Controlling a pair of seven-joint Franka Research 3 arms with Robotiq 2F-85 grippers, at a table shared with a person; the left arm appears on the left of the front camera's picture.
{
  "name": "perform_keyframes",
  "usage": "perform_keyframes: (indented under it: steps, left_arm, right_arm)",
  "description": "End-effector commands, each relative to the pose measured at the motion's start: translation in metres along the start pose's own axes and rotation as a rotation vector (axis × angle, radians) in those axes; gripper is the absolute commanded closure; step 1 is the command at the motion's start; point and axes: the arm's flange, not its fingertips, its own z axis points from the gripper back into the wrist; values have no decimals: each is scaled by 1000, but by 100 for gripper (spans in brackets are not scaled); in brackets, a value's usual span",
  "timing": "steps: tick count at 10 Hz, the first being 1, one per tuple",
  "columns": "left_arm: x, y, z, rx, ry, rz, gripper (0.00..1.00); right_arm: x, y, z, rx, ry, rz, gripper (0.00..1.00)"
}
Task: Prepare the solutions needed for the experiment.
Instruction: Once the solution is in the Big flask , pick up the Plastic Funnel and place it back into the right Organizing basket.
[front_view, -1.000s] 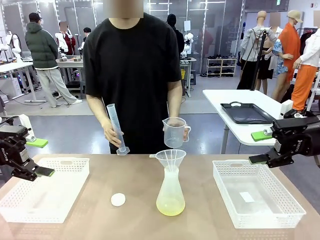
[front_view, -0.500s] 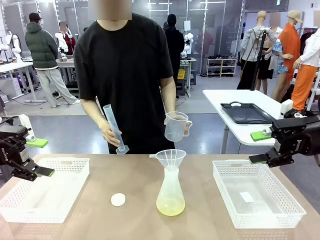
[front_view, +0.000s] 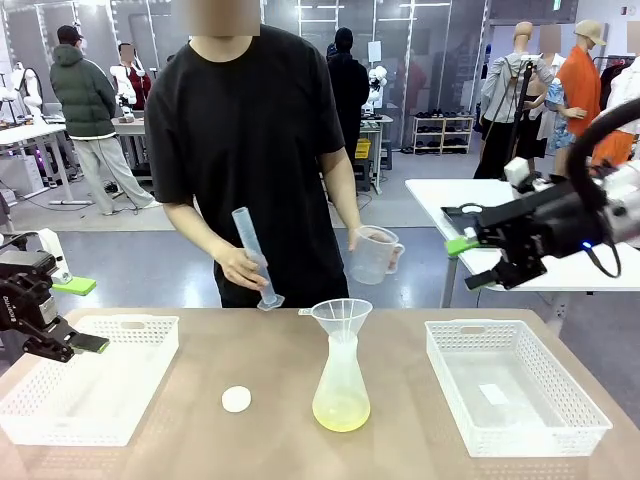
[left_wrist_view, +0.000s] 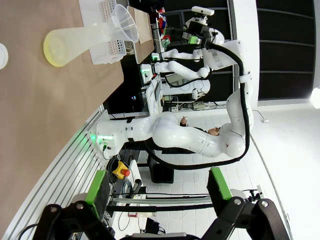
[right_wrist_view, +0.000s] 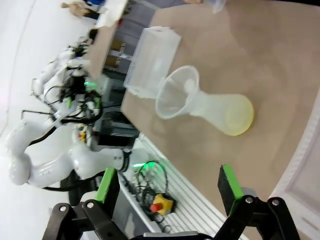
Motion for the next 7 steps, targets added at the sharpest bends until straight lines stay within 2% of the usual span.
perform_keyframes:
  steps: [1, 3, 5, 7]
  left_arm:
    - [-2, -1, 2, -6, 9, -7, 0]
    - [-2, -1, 2, -6, 9, -7, 0]
    - [-2, -1, 2, -6, 9, -7, 0]
    - [-2, -1, 2, -6, 9, -7, 0]
  right_arm:
    - [34, 19, -24, -153, 68, -23, 0]
    - [50, 41, -49, -277, 124, -6, 0]
    - [58, 56, -75, -350, 221, 18, 0]
    - [66, 65, -105, -421, 275, 21, 0]
